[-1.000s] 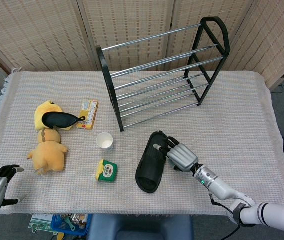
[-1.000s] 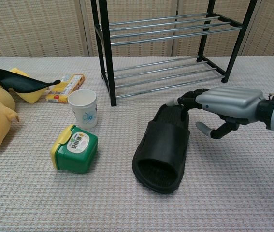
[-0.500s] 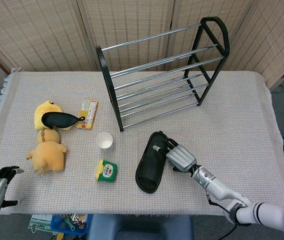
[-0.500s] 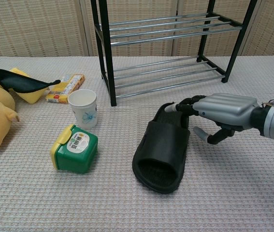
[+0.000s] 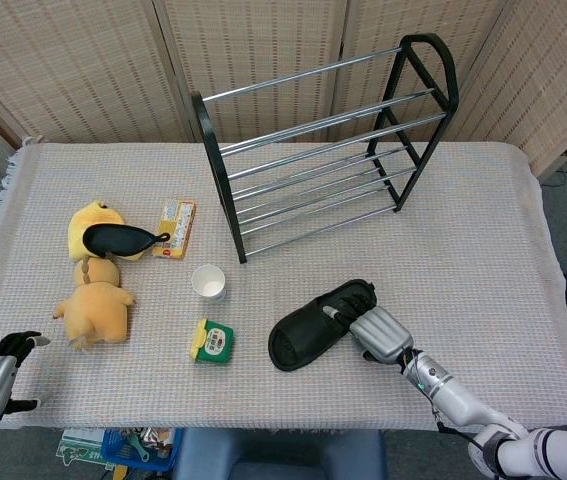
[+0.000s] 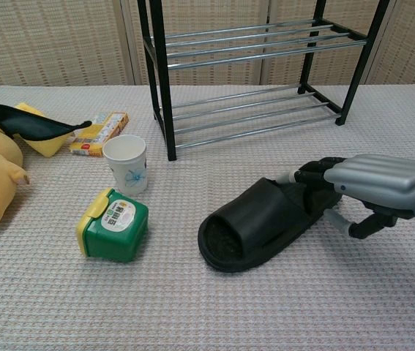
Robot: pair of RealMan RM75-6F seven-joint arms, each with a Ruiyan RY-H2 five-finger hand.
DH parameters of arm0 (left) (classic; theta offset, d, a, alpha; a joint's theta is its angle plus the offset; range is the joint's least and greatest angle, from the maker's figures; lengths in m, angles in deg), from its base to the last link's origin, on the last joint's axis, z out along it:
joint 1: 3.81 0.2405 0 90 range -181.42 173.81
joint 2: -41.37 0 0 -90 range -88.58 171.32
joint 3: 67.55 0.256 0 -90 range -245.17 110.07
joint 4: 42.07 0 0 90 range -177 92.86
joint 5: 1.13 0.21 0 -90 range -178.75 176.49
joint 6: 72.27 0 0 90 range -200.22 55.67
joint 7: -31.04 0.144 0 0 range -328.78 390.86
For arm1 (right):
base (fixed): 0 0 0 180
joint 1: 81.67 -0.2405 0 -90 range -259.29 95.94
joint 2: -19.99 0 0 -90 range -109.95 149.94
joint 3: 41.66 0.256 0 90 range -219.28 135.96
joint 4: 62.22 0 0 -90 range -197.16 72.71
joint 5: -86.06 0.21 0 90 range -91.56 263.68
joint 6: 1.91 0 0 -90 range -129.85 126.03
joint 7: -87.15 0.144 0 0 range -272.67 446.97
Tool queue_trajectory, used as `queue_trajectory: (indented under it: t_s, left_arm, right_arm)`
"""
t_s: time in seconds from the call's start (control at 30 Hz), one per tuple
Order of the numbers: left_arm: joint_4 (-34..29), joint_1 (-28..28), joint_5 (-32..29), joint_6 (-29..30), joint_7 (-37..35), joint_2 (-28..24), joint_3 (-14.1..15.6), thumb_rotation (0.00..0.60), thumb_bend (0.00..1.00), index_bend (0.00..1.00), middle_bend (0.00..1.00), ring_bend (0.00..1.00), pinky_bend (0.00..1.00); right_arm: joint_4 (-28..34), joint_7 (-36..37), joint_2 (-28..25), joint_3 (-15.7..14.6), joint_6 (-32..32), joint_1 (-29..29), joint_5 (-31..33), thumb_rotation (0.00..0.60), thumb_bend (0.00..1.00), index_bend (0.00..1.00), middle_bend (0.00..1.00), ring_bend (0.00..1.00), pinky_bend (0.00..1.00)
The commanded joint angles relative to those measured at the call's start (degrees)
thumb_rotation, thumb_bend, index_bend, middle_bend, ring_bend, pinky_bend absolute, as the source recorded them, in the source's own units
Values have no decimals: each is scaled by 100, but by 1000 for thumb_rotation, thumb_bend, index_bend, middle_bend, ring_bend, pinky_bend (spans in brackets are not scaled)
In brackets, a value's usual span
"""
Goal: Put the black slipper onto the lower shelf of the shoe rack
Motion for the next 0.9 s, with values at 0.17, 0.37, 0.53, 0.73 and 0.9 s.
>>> queue_trajectory:
  t_s: [0.17, 0.37, 0.53, 0.73, 0.9]
  left_arm:
    - [-35, -36, 29, -19, 37, 18, -13, 600, 151, 278, 225, 184, 257]
    - [-94, -50, 5, -46, 115, 9, -8, 600, 152, 278, 225, 184, 257]
    - [-133, -38, -36, -51, 164, 2, 3, 600, 152, 278, 225, 184, 257]
    - [-167, -22, -96, -66, 198, -17, 16, 600, 152, 278, 225, 184, 257]
    - [-158, -3, -120, -60, 183, -20, 24, 600, 152, 279, 225, 184, 257]
  right_arm:
    - [238, -355, -291, 202, -412, 149, 180, 600, 60, 0, 158, 0, 0]
    - [-216, -680, -165, 478, 43, -165, 603, 600, 0, 0, 122, 0, 11]
    - [-765, -804, 79, 581, 652, -525, 901, 600, 0, 0, 120, 0, 12]
    - [-1082, -916, 322, 610, 1033, -844, 965, 600, 21, 0, 135, 0, 21]
    - [-1226, -1041, 466, 562, 1180, -989, 984, 600, 55, 0, 144, 0, 38]
